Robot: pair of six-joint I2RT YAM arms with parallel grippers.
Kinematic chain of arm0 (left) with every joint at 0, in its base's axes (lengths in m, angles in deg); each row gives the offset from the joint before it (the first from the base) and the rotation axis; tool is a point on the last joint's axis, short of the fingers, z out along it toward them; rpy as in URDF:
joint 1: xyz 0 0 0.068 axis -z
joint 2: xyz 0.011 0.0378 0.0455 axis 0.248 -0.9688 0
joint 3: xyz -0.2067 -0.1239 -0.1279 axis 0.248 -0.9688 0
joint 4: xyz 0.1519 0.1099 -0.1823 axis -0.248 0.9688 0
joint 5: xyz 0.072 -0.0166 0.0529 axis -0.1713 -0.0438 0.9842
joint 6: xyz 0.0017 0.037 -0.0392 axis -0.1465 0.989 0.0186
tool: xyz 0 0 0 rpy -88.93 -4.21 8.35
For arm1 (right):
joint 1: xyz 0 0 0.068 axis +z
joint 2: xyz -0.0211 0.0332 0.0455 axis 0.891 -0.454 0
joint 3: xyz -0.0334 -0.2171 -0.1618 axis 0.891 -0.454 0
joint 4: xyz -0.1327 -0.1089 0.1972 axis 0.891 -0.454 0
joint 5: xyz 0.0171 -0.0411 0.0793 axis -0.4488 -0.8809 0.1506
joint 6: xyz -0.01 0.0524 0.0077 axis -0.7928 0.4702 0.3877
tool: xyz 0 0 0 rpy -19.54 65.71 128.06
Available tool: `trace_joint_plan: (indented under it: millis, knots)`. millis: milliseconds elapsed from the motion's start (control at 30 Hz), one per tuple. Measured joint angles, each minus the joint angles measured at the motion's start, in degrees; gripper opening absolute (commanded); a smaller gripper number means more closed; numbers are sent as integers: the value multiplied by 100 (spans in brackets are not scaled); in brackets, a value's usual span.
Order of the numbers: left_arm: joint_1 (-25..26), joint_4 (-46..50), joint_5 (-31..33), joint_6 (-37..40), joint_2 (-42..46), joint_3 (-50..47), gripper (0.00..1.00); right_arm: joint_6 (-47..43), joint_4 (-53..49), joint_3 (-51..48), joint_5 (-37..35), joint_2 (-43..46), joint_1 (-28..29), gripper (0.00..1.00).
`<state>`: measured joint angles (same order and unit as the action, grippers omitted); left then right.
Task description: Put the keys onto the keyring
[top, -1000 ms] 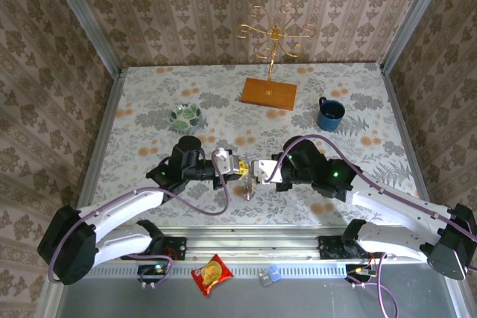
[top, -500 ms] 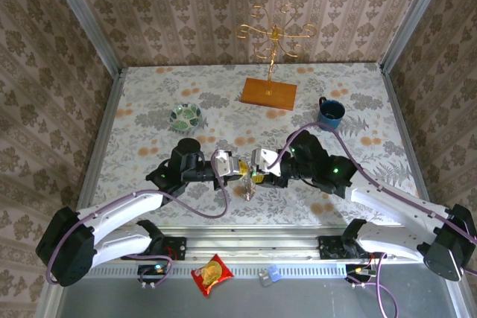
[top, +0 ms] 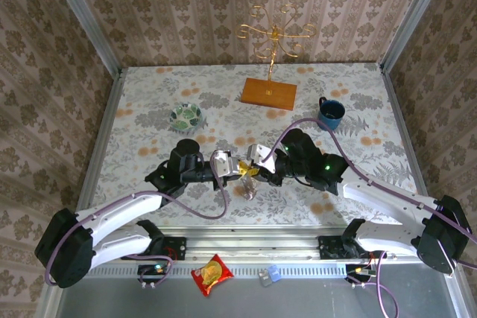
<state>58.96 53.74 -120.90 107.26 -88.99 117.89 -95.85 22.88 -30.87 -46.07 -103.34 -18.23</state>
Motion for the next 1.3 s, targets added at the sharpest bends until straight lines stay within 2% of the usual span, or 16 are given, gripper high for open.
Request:
trace_joint_plan:
  millis: [133,300,367,400,533,733,900,1000,1067,1100,1133,1200,1300]
  knots:
    - [0,2,55,0,4,-2,0,-28,4,0,-15,-7,0,0]
    - [0,11,81,2,28,-22,1,-90,4,0,-22,-20,0,0]
    - [11,24,142,31,31,-22,20,-177,-39,26,-20,-22,0,0]
    - [17,37,179,55,31,-22,25,-221,-118,72,-20,-28,0,0]
    - [44,284,332,240,39,28,31,-525,-557,472,-26,-133,39,0]
    - [114,638,426,457,39,278,25,-1060,-1239,1128,-240,-420,229,0]
    - [136,798,415,557,42,341,13,-1309,-1464,1283,-457,-555,356,0]
    - [155,852,400,566,42,341,0,-1368,-1550,1342,-492,-636,378,0]
    - [151,850,400,557,42,341,0,-1366,-1552,1351,-514,-645,376,0]
    - [151,848,400,555,42,341,0,-1364,-1552,1351,-516,-640,376,5]
    - [151,839,402,555,42,341,0,-1349,-1550,1351,-516,-636,363,17]
    - [151,752,444,555,61,339,0,-1296,-1506,1325,-476,-599,280,31]
    - [151,579,501,551,122,280,0,-1152,-1456,1178,-363,-385,85,38]
